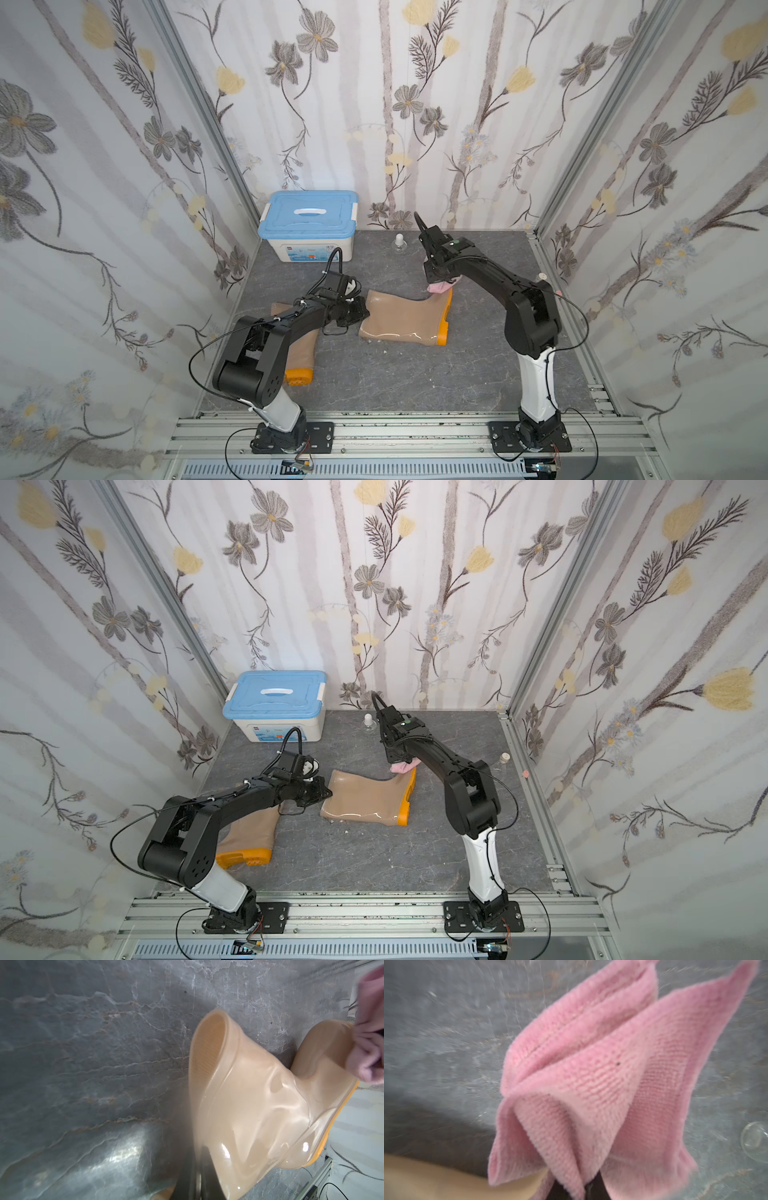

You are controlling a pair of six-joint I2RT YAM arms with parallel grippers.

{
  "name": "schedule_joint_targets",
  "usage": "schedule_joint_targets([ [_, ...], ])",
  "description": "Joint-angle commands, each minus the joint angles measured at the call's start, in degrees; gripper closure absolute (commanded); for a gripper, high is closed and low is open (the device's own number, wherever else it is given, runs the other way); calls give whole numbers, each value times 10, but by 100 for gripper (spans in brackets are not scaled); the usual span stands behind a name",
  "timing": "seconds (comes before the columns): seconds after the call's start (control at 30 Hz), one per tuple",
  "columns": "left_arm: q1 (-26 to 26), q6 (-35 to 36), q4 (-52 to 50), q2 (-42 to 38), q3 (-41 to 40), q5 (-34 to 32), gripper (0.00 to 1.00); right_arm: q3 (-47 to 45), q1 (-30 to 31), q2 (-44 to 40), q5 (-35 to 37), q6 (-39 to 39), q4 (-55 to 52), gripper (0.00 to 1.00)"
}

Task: Wipe the rubber boots with a cloth
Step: Wipe the dirt off the rubber boot, then adjust the rubber boot at the center of the board.

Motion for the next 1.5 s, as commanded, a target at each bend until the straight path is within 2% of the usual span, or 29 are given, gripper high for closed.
schedule_joint_targets([
  [0.0,0,7,-107,-42,37,-19,100,-59,-9,-102,31,18,50,100],
  [0.13,-3,38,-233,-112,97,-21,100,-161,-27,-219,38,32,62,100],
  [0.23,-17,71,-329,-155,171,-27,100,-237,-44,-309,40,41,64,100],
  [0.37,-50,116,-434,-161,273,-42,100,-312,-62,-395,38,50,67,100],
  [0.47,-78,156,-500,-133,344,-55,100,-352,-74,-442,37,55,63,100],
  [0.57,-109,180,-531,-93,389,-72,100,-385,-81,-479,32,61,64,100],
  [0.7,-167,171,-502,-27,408,-75,100,-420,-89,-508,25,71,70,100],
  [0.77,-198,154,-473,22,430,-74,100,-430,-92,-516,21,73,73,100],
  [1.0,-306,82,-418,239,592,-89,100,-441,-125,-569,22,70,62,100],
  [1.13,-334,28,-357,326,620,-77,100,-442,-162,-626,19,75,49,100],
  [1.3,-340,10,-333,413,674,-73,100,-437,-188,-672,20,76,36,100],
  [1.33,-339,10,-339,434,699,-68,98,-436,-190,-675,21,78,33,100],
  [1.4,-339,10,-364,481,766,-62,75,-434,-193,-679,22,81,30,100],
  [1.47,-339,19,-406,520,845,-63,66,-433,-194,-683,22,85,28,100],
])
